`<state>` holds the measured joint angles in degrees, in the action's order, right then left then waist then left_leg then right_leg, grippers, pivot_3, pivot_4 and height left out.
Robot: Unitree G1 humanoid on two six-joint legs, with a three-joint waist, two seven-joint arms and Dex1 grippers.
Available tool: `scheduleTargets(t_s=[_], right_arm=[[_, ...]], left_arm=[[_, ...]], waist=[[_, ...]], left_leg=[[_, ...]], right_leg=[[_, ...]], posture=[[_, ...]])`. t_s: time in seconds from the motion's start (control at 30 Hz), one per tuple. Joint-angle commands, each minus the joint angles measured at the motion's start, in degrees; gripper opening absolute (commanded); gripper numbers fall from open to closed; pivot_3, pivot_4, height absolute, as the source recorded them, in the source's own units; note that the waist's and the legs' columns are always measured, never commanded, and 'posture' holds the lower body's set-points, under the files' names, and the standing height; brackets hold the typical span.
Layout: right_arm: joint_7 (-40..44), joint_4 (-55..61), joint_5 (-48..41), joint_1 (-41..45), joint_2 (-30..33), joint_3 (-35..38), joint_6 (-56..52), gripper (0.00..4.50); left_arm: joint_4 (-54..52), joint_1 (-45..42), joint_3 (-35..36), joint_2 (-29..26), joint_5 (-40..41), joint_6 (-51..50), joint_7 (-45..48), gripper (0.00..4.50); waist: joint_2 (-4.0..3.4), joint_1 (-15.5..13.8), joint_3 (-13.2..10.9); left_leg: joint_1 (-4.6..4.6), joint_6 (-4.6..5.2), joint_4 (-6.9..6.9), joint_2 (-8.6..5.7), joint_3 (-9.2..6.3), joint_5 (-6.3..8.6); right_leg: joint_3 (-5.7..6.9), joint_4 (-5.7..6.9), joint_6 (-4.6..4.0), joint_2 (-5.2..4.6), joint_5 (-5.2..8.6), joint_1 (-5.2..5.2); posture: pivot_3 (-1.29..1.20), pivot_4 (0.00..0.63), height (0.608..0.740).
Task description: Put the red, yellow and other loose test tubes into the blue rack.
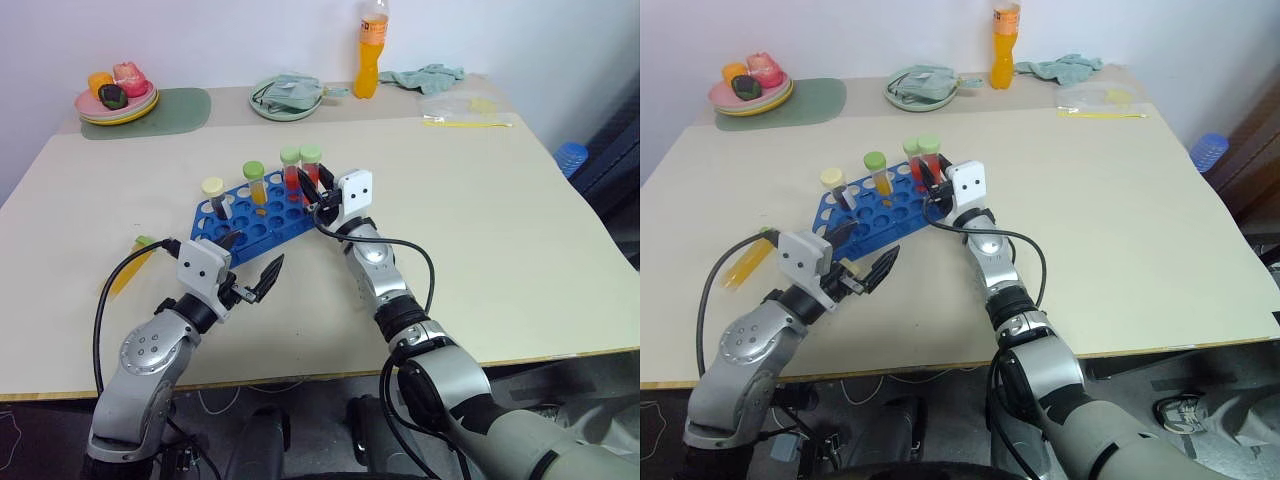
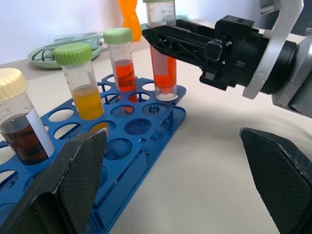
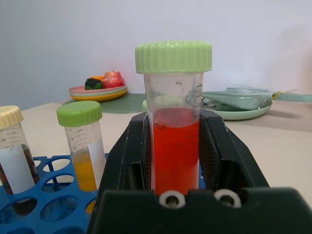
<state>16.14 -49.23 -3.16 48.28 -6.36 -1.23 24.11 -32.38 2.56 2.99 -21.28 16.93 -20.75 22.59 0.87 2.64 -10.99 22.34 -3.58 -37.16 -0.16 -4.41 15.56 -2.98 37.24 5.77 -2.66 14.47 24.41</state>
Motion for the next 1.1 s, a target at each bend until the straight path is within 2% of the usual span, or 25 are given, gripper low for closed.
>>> scheduleTargets(t_s=[0.03,0.53,0.63,0.77,0.8,0.9,1.03,1.1], right_arm=[[0.6,0.3,-0.5,-0.9,-0.2,0.3,-0.8,1.13],[1.9,-0.4,-0.9,-0.4,-0.1,0.3,-1.3,1.13],[2.2,-0.1,-1.3,-0.3,-0.1,0.6,-1.5,2.25],[2.0,2.6,-1.7,-0.2,-0.1,1.2,-1.1,4.17],[2.5,3.9,-2.2,-0.3,0.0,1.3,-1.4,4.44],[3.8,9.2,-3.3,-1.6,1.5,1.5,-3.2,4.44],[6.6,20.8,-6.5,-4.9,5.0,2.1,-9.4,4.44],[8.8,27.5,-7.9,-7.3,7.9,1.9,-13.5,4.44]], left_arm=[[-2.9,0.2,0.4,-0.3,0.3,0.9,0.2,4.5],[-2.8,0.2,0.1,0.1,0.1,1.1,-0.1,4.5],[-3.2,0.0,0.3,0.2,0.2,-0.1,-0.9,4.5],[-3.9,-0.8,1.9,-1.0,0.5,-4.0,-2.4,4.5],[-4.2,-1.0,2.5,-1.6,0.6,-5.1,-2.5,4.5],[-5.7,-1.8,6.4,-3.6,3.6,-11.1,-2.8,4.5],[-6.0,-5.8,16.3,-8.2,9.7,-22.0,-4.5,4.5],[-3.9,-8.2,19.1,-16.1,7.6,-29.1,-4.6,4.5]], waist=[[0.0,0.0,0.0],[-0.01,0.0,0.0],[-0.01,0.0,0.0],[-0.01,0.0,0.0],[-0.01,0.0,0.0],[-0.02,0.0,0.0],[-0.01,-0.2,0.0],[-0.01,-0.1,0.0]], left_leg=[[0.0,0.0,0.0,0.0,0.0,0.0],[0.01,0.0,0.01,0.0,0.0,0.0],[0.01,0.0,0.01,0.0,0.0,0.0],[0.01,0.0,0.01,0.0,-0.01,0.0],[0.01,0.0,0.01,0.0,-0.01,0.0],[0.01,0.0,0.01,0.0,-0.02,0.0],[0.05,0.0,-0.02,0.0,-0.09,0.0],[0.05,0.0,-0.04,0.0,-0.1,0.0]], right_leg=[[0.0,0.0,0.0,0.0,0.0,0.0],[0.0,-0.01,0.0,0.0,0.0,0.0],[0.0,-0.01,0.0,0.01,0.0,0.0],[0.0,-0.01,0.0,0.01,0.0,0.0],[0.0,-0.01,0.0,0.01,0.0,0.0],[0.0,0.0,0.0,0.01,0.0,0.0],[0.05,-0.01,0.0,0.0,0.0,0.0],[0.06,0.01,0.0,0.0,0.0,-0.02]], posture=[[0.0,0.15,0.74],[0.0,0.15,0.74],[0.0,0.15,0.74],[0.0,0.15,0.74],[0.0,0.15,0.74],[0.0,0.15,0.74],[0.0,0.15,0.74],[0.0,0.15,0.74]])
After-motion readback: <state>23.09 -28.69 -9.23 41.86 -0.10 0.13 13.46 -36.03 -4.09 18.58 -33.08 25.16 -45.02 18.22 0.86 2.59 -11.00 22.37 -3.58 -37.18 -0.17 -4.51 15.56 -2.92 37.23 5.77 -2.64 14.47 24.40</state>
